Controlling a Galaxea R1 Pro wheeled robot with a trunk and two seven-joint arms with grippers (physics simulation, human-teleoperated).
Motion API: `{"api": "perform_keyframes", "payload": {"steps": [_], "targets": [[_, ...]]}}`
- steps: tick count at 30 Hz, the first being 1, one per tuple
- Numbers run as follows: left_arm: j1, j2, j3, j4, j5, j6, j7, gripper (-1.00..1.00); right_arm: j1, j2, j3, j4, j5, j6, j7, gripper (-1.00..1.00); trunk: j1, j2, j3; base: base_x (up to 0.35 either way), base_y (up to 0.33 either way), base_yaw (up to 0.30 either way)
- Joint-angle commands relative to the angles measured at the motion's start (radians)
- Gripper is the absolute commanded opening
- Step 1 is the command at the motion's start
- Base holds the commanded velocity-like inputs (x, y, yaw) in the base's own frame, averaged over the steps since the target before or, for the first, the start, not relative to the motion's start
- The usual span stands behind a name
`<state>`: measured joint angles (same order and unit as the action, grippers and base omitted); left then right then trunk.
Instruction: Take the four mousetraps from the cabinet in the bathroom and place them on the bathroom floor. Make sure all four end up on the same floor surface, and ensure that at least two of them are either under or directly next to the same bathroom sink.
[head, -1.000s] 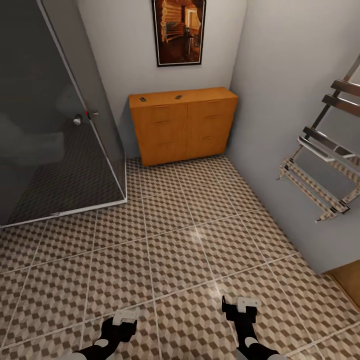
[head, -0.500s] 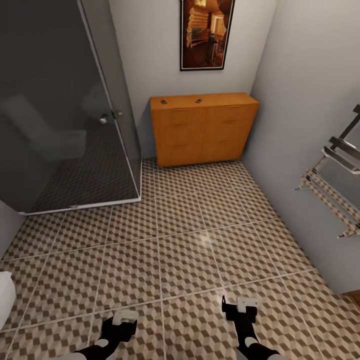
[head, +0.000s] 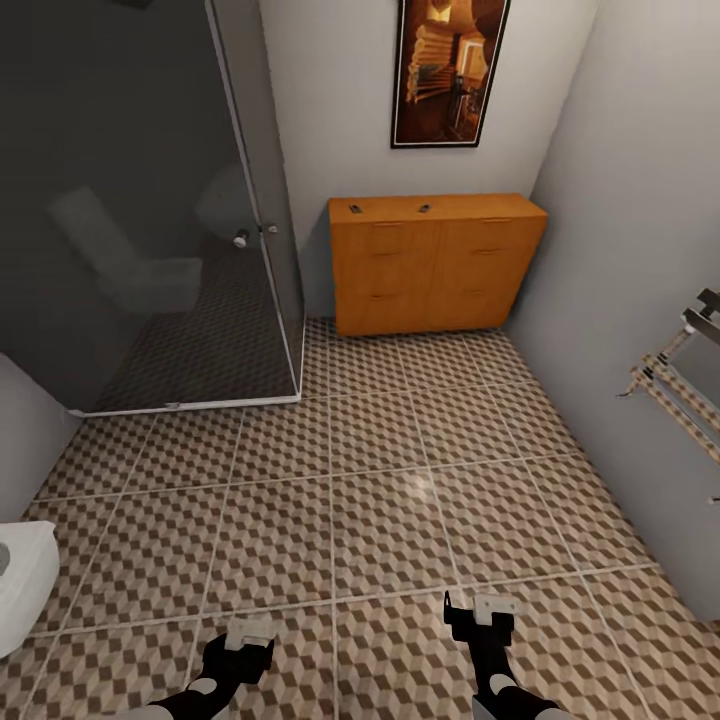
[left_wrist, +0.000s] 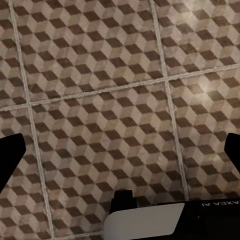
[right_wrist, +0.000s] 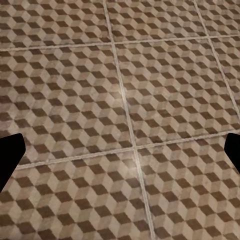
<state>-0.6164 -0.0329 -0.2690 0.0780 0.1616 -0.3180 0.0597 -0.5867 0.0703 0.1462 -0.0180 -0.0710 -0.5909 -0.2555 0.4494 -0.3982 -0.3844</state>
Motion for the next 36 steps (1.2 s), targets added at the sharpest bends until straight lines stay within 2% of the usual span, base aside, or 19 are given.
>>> {"api": "perform_keyframes", "payload": {"steps": [1, 9, 36], "targets": [[-0.002, -0.001, -0.009, 0.005, 0.009, -0.007, 0.001, 1.0, -0.001, 0.0, 0.009, 0.001, -0.007, -0.003, -0.004, 1.0, 0.001, -0.002, -0.001, 0.0, 0.0, 0.019], [-0.002, -0.001, -0.009, 0.004, 0.009, -0.007, 0.001, 1.0, -0.001, 0.0, 0.009, 0.001, -0.007, -0.003, -0.004, 1.0, 0.001, -0.002, 0.005, 0.0, 0.0, 0.008], [-0.002, -0.001, -0.009, 0.004, 0.009, -0.007, 0.0, 1.0, -0.001, 0.0, 0.009, 0.001, -0.007, -0.003, -0.004, 1.0, 0.001, -0.002, 0.048, 0.0, 0.0, 0.0]]}}
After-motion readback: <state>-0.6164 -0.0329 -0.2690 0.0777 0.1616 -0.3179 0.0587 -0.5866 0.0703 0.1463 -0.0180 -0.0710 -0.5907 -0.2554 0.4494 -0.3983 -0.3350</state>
